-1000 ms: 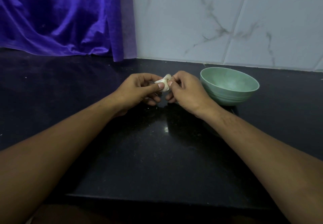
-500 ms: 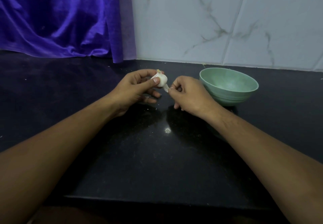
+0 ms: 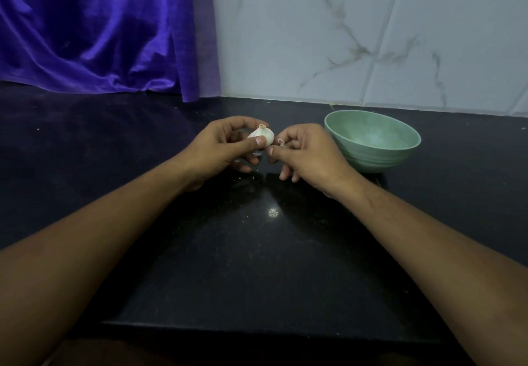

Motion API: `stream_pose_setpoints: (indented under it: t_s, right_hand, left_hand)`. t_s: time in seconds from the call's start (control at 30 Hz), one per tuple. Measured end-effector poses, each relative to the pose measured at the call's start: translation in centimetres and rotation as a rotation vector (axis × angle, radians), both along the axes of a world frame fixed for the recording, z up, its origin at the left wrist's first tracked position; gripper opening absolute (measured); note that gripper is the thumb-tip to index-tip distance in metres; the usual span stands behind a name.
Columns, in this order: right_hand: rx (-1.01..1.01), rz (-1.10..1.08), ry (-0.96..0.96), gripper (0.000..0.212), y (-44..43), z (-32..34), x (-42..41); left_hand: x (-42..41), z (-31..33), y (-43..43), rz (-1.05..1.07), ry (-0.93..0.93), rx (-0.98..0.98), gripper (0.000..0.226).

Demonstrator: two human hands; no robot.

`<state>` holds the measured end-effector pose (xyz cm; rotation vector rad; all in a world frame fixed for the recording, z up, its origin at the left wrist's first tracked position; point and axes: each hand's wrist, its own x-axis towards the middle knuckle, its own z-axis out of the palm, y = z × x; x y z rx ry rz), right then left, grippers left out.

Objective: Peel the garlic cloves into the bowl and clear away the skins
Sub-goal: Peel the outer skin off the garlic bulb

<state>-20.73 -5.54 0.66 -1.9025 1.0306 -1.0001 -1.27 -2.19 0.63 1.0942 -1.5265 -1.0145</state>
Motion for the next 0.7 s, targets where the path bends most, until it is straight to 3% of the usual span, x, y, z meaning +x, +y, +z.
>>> stream_pose_setpoints:
  t_s: [0.17, 0.3, 0.43, 0.7]
  right_hand:
    - [0.018, 0.049, -0.019, 0.011, 0.1, 0.2, 0.0]
    - [0.177, 0.127, -0.134, 0.010, 0.4, 0.9, 0.1]
    - [0.221, 0.163, -0.088, 0.009, 0.5, 1.1, -0.2]
    - [0.114, 0.066, 0.003, 0.014, 0.3, 0.9, -0.4]
  left_hand:
    - [0.0, 0.0, -0.2, 0.039, -0.015, -0.012, 0.034]
    - [-0.1, 0.1, -0.2, 0.025, 0.062, 0.026, 0.032]
    - [0.5, 0.6, -0.4, 0.139, 0.196, 0.030, 0.022]
    - [0.6, 0.1, -0.6, 0.102, 0.062, 0.018, 0.032]
